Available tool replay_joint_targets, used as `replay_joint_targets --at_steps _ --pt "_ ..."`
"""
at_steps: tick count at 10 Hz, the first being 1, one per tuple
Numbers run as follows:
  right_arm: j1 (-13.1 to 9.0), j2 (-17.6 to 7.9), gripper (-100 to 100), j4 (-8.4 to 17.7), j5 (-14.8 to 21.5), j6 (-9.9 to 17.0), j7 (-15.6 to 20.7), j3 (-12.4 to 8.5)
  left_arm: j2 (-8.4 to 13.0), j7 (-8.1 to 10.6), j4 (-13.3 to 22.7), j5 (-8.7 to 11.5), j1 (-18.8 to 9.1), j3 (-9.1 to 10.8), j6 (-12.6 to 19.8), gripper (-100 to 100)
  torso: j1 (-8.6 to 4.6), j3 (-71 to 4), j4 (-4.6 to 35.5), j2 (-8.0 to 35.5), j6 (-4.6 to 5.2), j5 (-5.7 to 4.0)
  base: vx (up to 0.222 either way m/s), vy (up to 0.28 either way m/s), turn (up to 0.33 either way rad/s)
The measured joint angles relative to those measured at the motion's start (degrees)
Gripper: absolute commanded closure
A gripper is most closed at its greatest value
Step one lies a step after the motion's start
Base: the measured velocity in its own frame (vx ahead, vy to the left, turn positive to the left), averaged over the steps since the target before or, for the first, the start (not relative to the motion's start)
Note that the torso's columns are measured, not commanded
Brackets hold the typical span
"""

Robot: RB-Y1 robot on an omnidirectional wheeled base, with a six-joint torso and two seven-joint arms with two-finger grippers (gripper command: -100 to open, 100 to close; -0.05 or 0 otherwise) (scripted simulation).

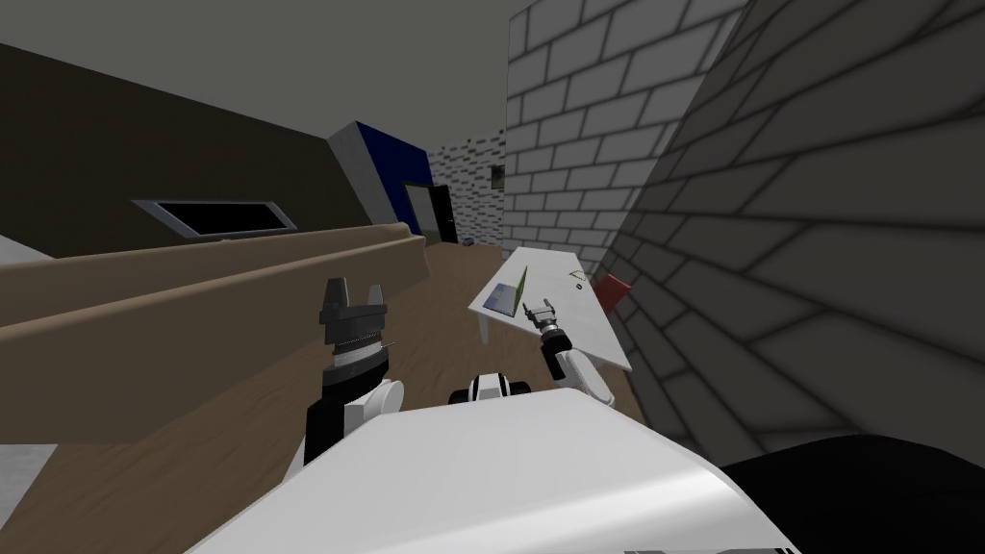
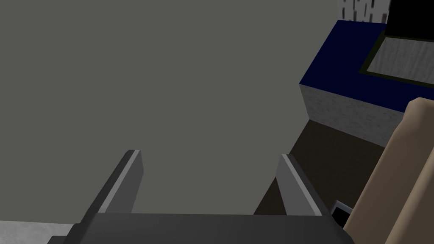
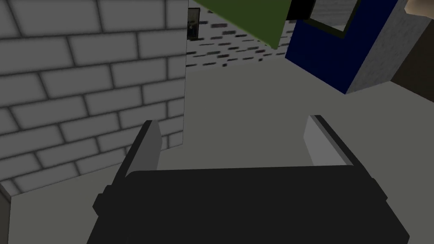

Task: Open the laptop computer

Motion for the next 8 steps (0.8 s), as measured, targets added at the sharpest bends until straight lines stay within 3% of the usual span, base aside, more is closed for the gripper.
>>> replay_joint_targets --at_steps 5,8 --pt "-1.68 -1.01 -100 3.14 6.87 5.47 1.98 2.14 0.0 0.0 0.0 0.0 0.0 0.0 0.0 0 0.02 -0.01 -0.01 -0.03 0.0 0.0 0.042 0.038 -0.01" --pt "-2.92 -0.31 -100 5.52 11.12 7.29 3.0 2.55 0.0 0.0 0.0 0.0 0.0 0.0 0.0 0 0.03 0.01 0.01 0.02 0.0 0.01 0.035 0.028 -0.006"
